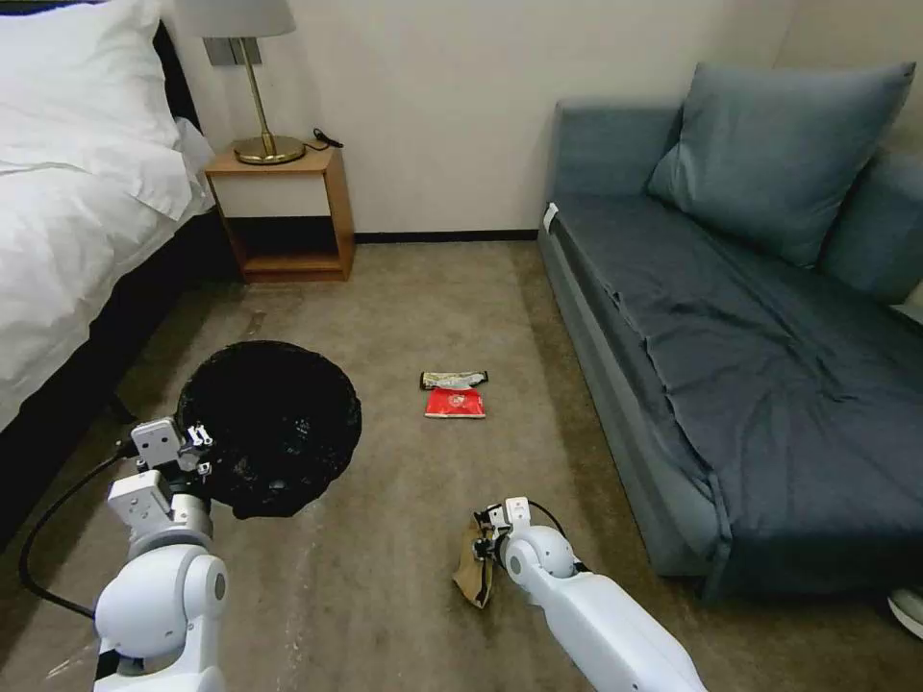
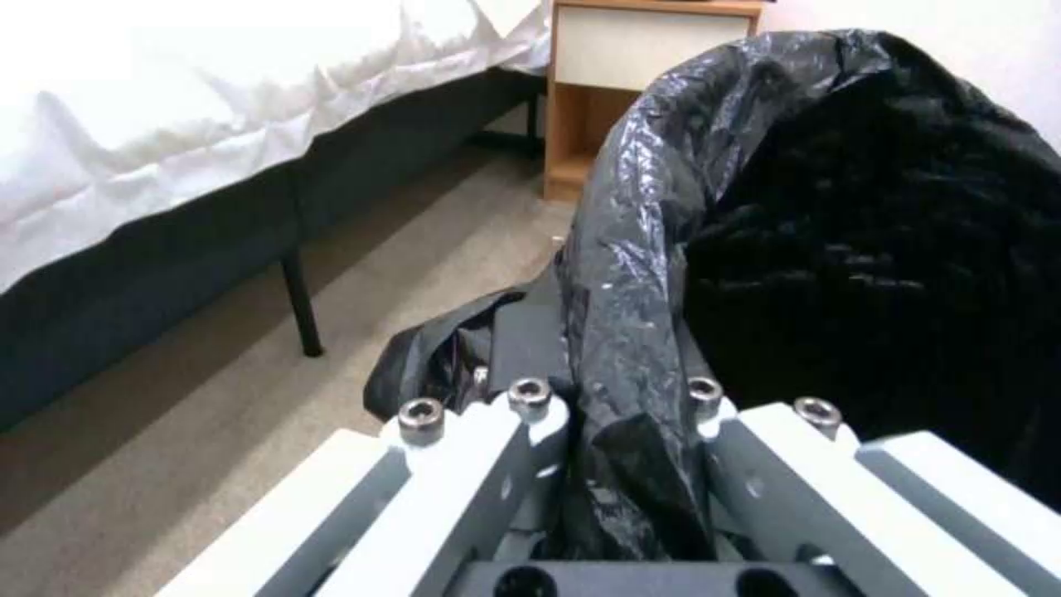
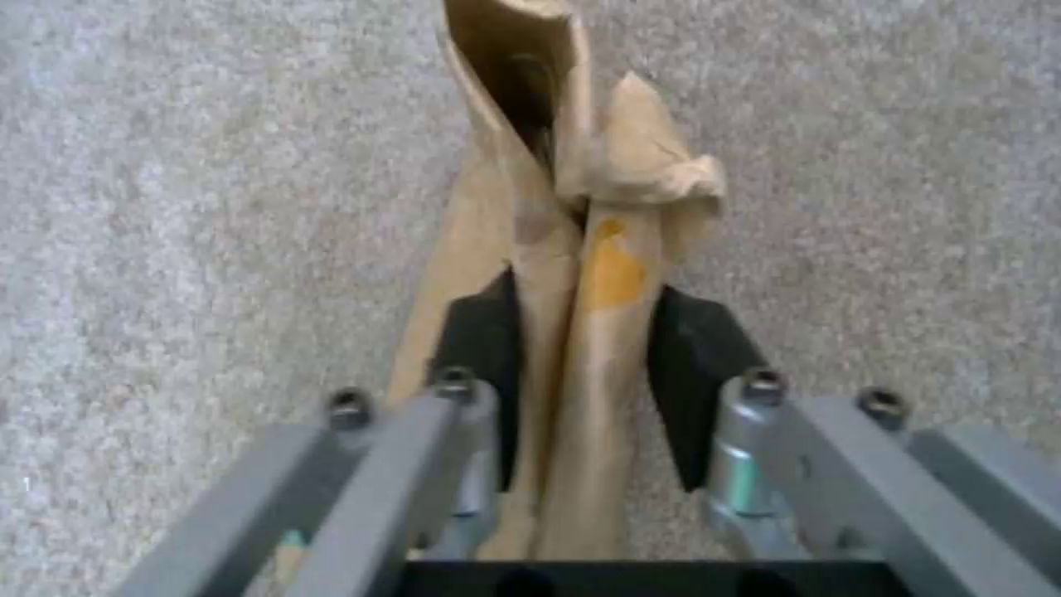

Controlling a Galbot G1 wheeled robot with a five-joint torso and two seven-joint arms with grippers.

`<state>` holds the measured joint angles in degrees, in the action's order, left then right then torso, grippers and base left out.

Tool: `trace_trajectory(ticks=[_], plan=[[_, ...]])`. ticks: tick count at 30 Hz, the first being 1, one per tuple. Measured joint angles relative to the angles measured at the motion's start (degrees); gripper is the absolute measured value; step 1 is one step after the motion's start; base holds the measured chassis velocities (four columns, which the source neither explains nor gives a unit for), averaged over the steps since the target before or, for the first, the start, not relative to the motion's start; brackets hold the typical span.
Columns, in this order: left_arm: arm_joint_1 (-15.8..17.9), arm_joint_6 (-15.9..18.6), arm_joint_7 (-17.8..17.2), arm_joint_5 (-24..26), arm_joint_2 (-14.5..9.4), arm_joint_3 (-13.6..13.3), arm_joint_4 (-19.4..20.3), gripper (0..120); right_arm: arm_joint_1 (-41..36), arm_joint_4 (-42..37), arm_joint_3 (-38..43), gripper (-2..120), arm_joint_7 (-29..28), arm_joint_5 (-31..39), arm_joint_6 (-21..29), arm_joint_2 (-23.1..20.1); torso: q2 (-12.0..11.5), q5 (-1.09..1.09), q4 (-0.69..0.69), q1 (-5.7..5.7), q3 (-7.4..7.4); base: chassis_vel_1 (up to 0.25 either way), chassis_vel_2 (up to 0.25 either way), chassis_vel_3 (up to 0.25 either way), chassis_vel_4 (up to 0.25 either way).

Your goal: Pick up the trash bin, then pick up the garbage on the floor and place it into the trash bin.

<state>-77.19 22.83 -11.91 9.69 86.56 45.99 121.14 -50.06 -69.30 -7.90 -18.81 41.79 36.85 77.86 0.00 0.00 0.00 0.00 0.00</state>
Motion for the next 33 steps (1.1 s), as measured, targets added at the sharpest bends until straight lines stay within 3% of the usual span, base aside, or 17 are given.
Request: trace_trajectory(ticks=[2, 4, 6, 13, 19, 33], plan=[[0.1, 0.0, 0.0, 0.0, 0.1, 0.1, -0.1, 4, 0.0, -0.2, 0.0, 17, -0.1, 0.3, 0.0, -0.1, 0.0, 0.00, 0.00, 0.00, 0.00, 0.000, 0.000, 0.000, 0.000], [0.1, 0.0, 0.0, 0.2, -0.1, 0.5, -0.3, 4, 0.0, -1.0, 0.0, 2, -0.3, 0.7, 0.0, -0.7, 0.0, 0.00, 0.00, 0.00, 0.00, 0.000, 0.000, 0.000, 0.000], [0.1, 0.0, 0.0, 0.3, -0.2, 0.7, -0.4, 4, -0.1, -1.2, 0.0, 0, -0.3, 0.7, -0.2, -0.9, 0.0, 0.00, 0.00, 0.00, 0.00, 0.000, 0.000, 0.000, 0.000], [0.5, 0.0, 0.0, 0.8, -0.4, 0.9, -0.9, 4, 1.0, -3.4, -0.1, 0, -1.0, 1.1, -1.5, -1.9, 0.0, 0.01, 0.00, 0.00, 0.00, 0.000, 0.000, 0.000, 0.000], [0.5, -0.2, 0.0, 0.9, -0.4, 1.1, -1.5, 4, 5.4, -8.6, -0.6, 0, -3.9, 5.8, -1.5, -3.0, 0.0, 0.00, 0.00, 0.00, 0.00, 0.000, 0.000, 0.000, 0.000], [0.8, -0.7, 0.2, 0.4, 0.0, 0.6, -2.5, 4, 24.6, -21.2, -11.1, 0, -13.2, 15.7, -4.1, -2.6, 0.0, 0.00, 0.00, 0.00, 0.00, 0.000, 0.000, 0.000, 0.000]])
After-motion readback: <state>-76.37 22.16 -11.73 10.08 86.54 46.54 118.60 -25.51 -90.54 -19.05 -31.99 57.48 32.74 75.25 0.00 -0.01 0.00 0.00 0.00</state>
